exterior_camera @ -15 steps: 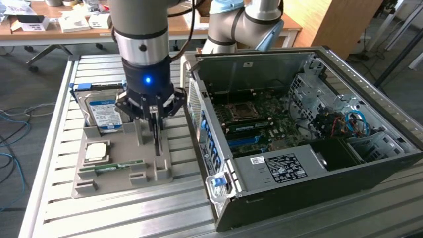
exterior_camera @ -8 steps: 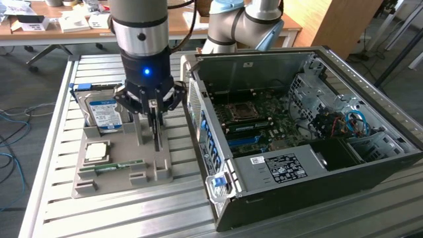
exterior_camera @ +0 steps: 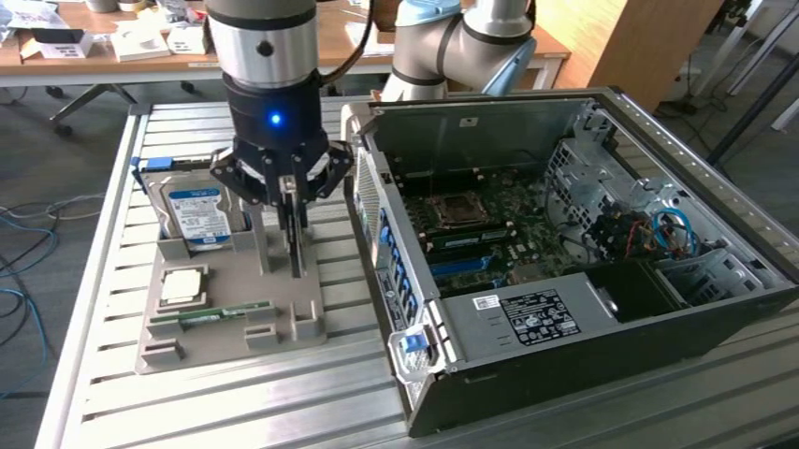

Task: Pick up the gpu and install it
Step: 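Pick up the gpu and move the gpu toward the slot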

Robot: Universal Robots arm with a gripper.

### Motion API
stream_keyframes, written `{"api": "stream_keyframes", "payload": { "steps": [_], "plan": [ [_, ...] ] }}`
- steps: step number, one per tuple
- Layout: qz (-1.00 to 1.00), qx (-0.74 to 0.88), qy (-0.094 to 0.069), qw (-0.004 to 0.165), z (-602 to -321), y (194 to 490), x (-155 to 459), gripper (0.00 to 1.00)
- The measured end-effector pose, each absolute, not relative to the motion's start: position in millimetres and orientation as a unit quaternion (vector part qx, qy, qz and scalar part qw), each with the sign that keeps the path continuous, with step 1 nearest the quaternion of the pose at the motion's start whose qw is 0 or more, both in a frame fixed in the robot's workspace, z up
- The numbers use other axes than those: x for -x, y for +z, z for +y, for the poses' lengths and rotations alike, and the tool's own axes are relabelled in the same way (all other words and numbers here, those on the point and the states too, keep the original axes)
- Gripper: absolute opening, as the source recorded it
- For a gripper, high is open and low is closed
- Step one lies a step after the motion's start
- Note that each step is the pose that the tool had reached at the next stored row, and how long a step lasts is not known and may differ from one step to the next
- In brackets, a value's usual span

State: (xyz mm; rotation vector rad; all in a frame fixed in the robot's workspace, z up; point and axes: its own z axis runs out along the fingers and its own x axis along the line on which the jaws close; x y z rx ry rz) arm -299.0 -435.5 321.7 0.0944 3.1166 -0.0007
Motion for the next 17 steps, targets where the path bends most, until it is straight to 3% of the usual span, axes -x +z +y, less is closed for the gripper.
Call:
{"api": "stream_keyframes", "payload": {
  "steps": [17],
  "plan": [
    [0.999,-0.030,0.001,0.012,-435.5,343.9,299.0,0.26]
  ]
}}
